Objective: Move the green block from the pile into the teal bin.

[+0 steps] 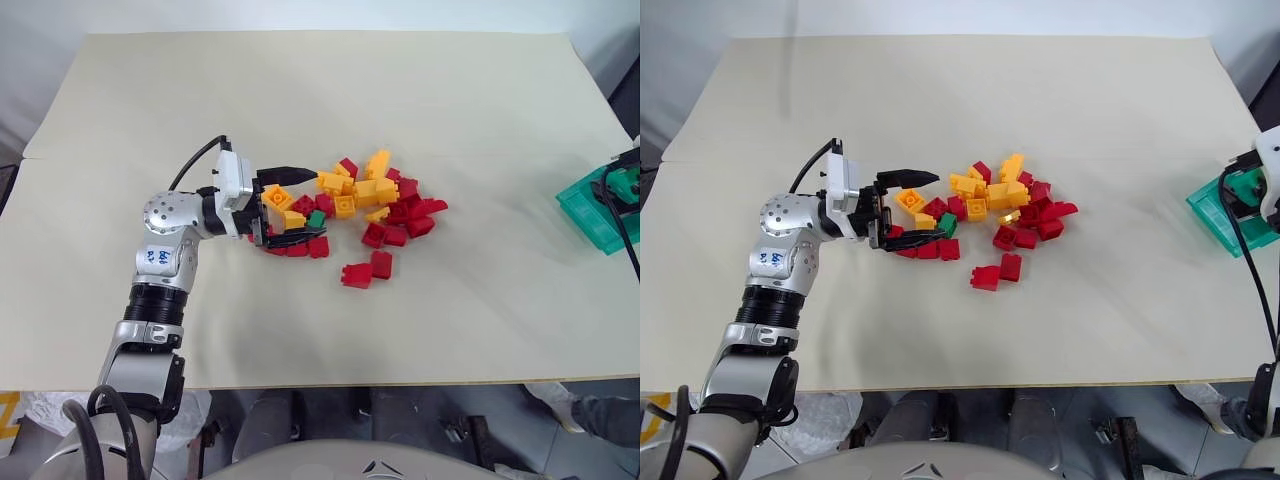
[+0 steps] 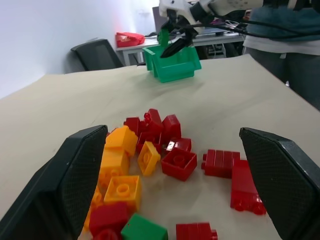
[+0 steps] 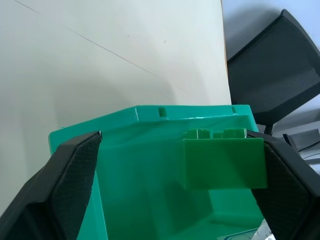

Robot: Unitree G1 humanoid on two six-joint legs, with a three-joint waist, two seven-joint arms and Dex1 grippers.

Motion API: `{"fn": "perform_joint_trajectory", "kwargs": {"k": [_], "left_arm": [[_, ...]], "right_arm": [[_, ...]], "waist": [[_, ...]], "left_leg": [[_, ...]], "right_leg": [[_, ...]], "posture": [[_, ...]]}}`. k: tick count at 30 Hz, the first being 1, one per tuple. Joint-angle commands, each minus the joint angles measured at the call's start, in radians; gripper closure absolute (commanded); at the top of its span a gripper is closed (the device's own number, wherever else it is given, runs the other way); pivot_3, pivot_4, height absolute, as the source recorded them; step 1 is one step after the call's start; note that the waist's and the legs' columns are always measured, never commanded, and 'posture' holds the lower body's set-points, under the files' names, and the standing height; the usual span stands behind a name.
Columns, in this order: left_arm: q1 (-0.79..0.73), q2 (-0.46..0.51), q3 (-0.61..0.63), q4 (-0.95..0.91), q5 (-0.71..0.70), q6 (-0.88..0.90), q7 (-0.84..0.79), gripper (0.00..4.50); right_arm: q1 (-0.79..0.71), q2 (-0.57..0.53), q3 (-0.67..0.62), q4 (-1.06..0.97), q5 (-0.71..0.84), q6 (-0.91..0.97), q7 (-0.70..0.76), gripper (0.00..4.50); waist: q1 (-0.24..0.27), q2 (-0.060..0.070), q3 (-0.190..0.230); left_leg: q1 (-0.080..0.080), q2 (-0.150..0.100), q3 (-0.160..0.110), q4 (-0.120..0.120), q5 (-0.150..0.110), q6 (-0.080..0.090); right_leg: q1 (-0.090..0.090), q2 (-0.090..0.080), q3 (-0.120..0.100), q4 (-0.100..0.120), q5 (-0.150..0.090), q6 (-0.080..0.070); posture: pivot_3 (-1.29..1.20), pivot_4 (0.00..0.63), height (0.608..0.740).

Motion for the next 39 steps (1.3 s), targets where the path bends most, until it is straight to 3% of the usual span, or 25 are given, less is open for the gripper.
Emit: {"fn": "perform_joint_trajectory", "kwargs": {"k": [1, 8, 13, 15, 18, 21, 25, 28, 32, 36, 39], "left_arm": [[-0.008, 0.004, 0.015, -0.017, -0.003, -0.021, 0.005, 0.00], [-0.019, 0.003, 0.016, -0.003, -0.002, -0.030, 0.007, 0.00], [-0.015, 0.000, 0.020, -0.005, -0.005, -0.034, 0.017, 0.00], [-0.013, 0.003, 0.017, -0.001, 0.002, -0.046, 0.015, 0.00], [-0.011, 0.008, 0.025, -0.011, -0.006, -0.041, 0.018, 0.00], [0.004, 0.029, 0.037, -0.009, -0.007, -0.049, 0.009, 0.00], [0.020, 0.057, 0.054, -0.001, -0.006, -0.054, 0.013, 0.00], [0.048, 0.100, 0.088, 0.037, -0.006, -0.077, 0.004, 0.00], [0.071, 0.139, 0.122, 0.078, -0.020, -0.098, -0.022, 0.00], [0.079, 0.161, 0.145, 0.109, -0.032, -0.127, -0.064, 0.00], [0.118, 0.183, 0.176, 0.086, -0.065, -0.112, -0.098, 0.00]], "right_arm": [[-0.022, -0.036, -0.019, 0.012, -0.008, -0.017, -0.016, 0.06], [-0.073, -0.006, -0.064, 0.044, 0.038, 0.055, -0.049, 0.06], [-0.049, -0.028, 0.007, 0.092, -0.033, 0.035, -0.076, 0.06], [-0.086, -0.006, -0.024, 0.081, -0.002, 0.072, -0.103, 0.06], [-0.088, 0.008, -0.021, -0.013, 0.036, 0.098, -0.045, 0.06], [-0.037, 0.029, 0.028, -0.252, 0.122, 0.158, 0.128, 0.06], [-0.034, 0.072, 0.085, -0.484, 0.211, 0.278, 0.244, 0.06], [-0.081, 0.169, 0.212, -0.662, 0.296, 0.380, 0.331, 0.06], [-0.118, 0.283, 0.360, -0.737, 0.322, 0.429, 0.389, 0.06], [-0.147, 0.359, 0.448, -0.682, 0.287, 0.387, 0.400, 0.06], [-0.230, 0.474, 0.514, -0.528, 0.237, 0.347, 0.370, 0.06]], "waist": [[0.001, 0.000, 0.000], [-0.003, 0.000, 0.000], [-0.001, 0.000, 0.000], [0.000, 0.001, 0.000], [-0.003, 0.001, 0.000], [-0.007, 0.002, 0.000], [-0.005, 0.002, 0.000], [-0.005, 0.002, 0.000], [0.001, 0.002, 0.000], [0.014, 0.002, 0.000], [0.005, 0.002, 0.000]], "left_leg": [[0.000, 0.000, 0.000, 0.000, 0.000, 0.000], [0.000, 0.000, 0.000, 0.000, 0.000, 0.000], [0.000, 0.000, 0.000, 0.000, 0.000, 0.000], [0.000, 0.000, -0.001, 0.000, 0.000, 0.000], [0.000, 0.000, 0.000, 0.000, 0.000, 0.000], [0.000, 0.001, 0.000, 0.000, 0.000, 0.000], [0.001, 0.002, 0.000, 0.001, 0.000, 0.000], [0.001, 0.001, -0.001, 0.002, 0.000, 0.000], [0.000, 0.001, -0.003, 0.002, 0.000, 0.000], [-0.002, -0.001, -0.003, 0.003, -0.001, 0.002], [-0.001, -0.002, -0.002, 0.003, -0.002, 0.003]], "right_leg": [[0.000, 0.000, 0.000, 0.000, 0.000, 0.000], [0.000, 0.000, 0.000, 0.000, 0.000, 0.000], [0.000, 0.000, 0.000, 0.000, 0.000, 0.000], [0.001, 0.000, -0.001, 0.000, 0.000, 0.000], [0.000, 0.000, 0.000, 0.000, 0.000, 0.000], [0.000, 0.001, 0.000, 0.000, 0.000, 0.000], [0.000, 0.001, 0.000, 0.001, 0.000, 0.000], [0.000, 0.001, 0.000, 0.001, 0.001, 0.000], [0.000, 0.001, -0.001, 0.001, 0.001, 0.000], [0.000, -0.001, -0.001, 0.001, 0.001, 0.000], [0.000, -0.001, 0.000, 0.000, 0.001, 0.000]], "posture": [[0.00, 0.150, 0.740], [0.00, 0.150, 0.740], [0.00, 0.150, 0.740], [0.00, 0.150, 0.740], [0.00, 0.150, 0.740], [0.00, 0.150, 0.740], [0.00, 0.150, 0.740], [0.00, 0.150, 0.740], [0.00, 0.150, 0.740], [0.00, 0.150, 0.740], [0.00, 0.150, 0.740]]}}
